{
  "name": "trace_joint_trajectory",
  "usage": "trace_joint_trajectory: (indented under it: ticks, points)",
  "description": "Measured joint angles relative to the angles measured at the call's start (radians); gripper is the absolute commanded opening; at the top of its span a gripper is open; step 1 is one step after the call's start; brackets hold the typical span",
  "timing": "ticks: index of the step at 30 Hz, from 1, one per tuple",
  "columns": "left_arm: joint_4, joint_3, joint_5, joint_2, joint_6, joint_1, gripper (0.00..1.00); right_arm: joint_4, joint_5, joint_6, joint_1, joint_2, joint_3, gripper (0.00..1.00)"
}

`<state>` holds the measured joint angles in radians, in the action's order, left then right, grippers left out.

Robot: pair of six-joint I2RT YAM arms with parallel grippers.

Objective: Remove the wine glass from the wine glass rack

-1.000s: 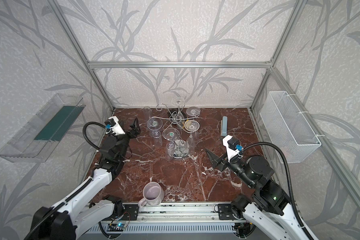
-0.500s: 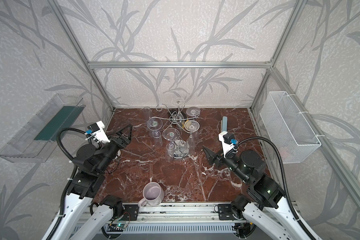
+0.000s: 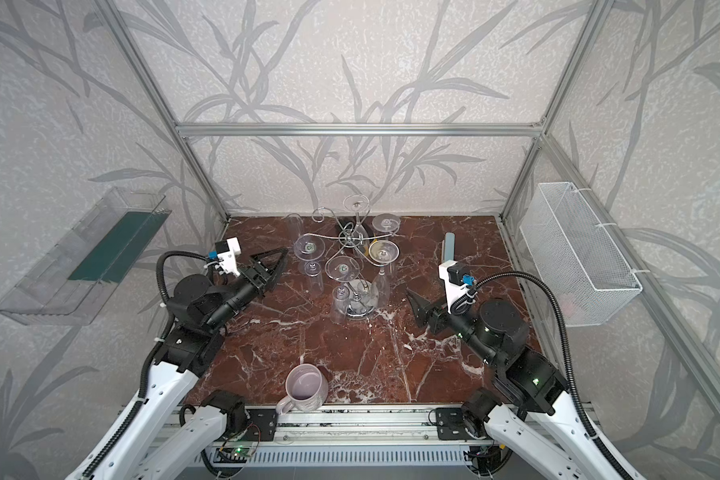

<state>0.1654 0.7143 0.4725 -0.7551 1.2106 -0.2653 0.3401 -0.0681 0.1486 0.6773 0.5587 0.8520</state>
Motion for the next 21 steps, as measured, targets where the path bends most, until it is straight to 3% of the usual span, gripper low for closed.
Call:
trace_joint_trajectory:
  ticks: [9,21]
  points:
    - [0.025,0.005,0.008,-0.060,0.064,-0.079,0.67,0.006,-0.030,0.021,0.000,-0.016,0.000,0.83]
    - [-0.005,0.048,0.005,-0.094,0.073,-0.098,0.49,0.011,-0.046,0.039,0.000,-0.018,0.000,0.83]
